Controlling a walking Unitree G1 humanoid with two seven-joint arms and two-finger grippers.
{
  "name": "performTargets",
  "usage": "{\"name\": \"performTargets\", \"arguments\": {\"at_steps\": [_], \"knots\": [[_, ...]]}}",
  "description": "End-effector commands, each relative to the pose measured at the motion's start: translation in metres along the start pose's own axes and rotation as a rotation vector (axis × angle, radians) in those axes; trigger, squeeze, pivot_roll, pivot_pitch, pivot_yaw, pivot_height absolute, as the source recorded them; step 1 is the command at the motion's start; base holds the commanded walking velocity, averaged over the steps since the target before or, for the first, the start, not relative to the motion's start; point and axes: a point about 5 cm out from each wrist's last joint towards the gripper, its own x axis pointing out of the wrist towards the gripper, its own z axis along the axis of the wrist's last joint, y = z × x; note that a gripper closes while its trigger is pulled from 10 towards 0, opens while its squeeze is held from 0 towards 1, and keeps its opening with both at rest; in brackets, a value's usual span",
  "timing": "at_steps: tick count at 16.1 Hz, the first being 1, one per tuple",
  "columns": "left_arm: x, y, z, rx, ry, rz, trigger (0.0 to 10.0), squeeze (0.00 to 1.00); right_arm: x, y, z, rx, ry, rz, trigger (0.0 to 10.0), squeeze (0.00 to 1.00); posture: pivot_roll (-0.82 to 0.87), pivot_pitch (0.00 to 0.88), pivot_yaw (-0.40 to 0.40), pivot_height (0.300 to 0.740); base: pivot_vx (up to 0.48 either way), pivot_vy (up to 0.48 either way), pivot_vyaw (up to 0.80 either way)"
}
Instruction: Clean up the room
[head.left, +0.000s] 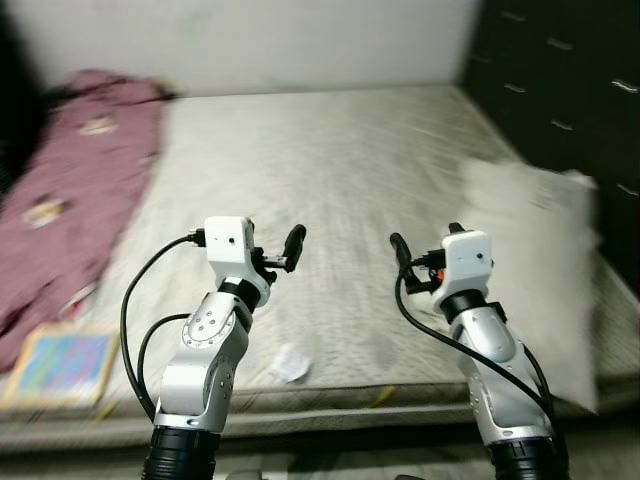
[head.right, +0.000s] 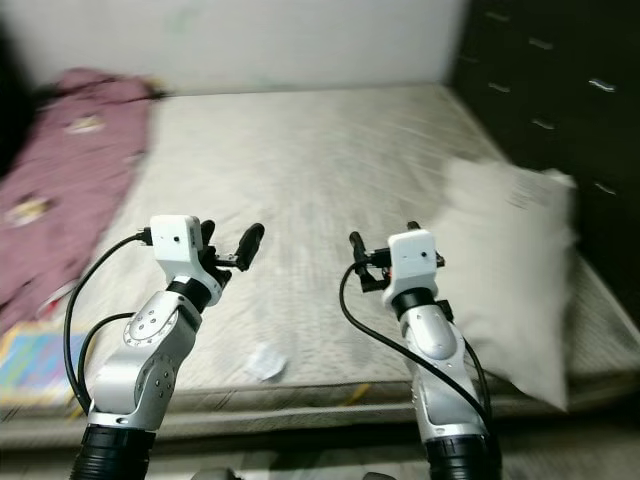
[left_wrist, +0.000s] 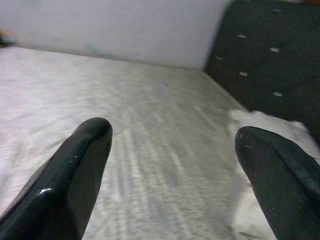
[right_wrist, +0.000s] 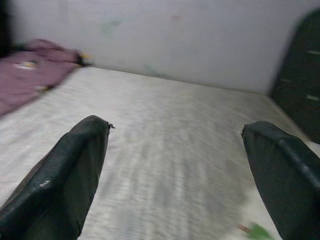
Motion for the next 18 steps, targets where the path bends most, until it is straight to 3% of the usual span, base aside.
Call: {"name": "performTargets", "arguments": {"at_steps": [1, 4, 13, 18], "knots": [[0.001, 0.002, 0.002, 0.003, -0.002, 0.005, 10.0, 0.0, 0.003, 0.004, 0.002, -0.001, -0.009, 0.012, 10.0, 0.0, -0.03, 0.0, 0.035, 0.74, 0.0, 0.0, 0.8], [0.002, 0.007, 0.003, -0.01, -0.002, 0.007, 10.0, 0.0, 0.005, 0.002, 0.002, 0.005, -0.005, 0.0, 10.0, 0.0, -0.02, 0.0, 0.034, 0.74, 0.0, 0.0, 0.0], [0.001, 0.008, 0.0, 0.02, 0.014, 0.015, 10.0, 0.0, 0.006, 0.0, 0.001, 0.028, 0.001, -0.019, 10.0, 0.0, -0.03, 0.0, 0.033, 0.74, 0.0, 0.47, -0.11], [-0.002, 0.018, 0.0, 0.054, 0.037, 0.015, 10.0, 0.0, 0.007, -0.002, 0.002, 0.019, -0.003, -0.029, 10.0, 0.0, -0.03, 0.0, 0.029, 0.74, 0.0, 0.0, 0.0]]}}
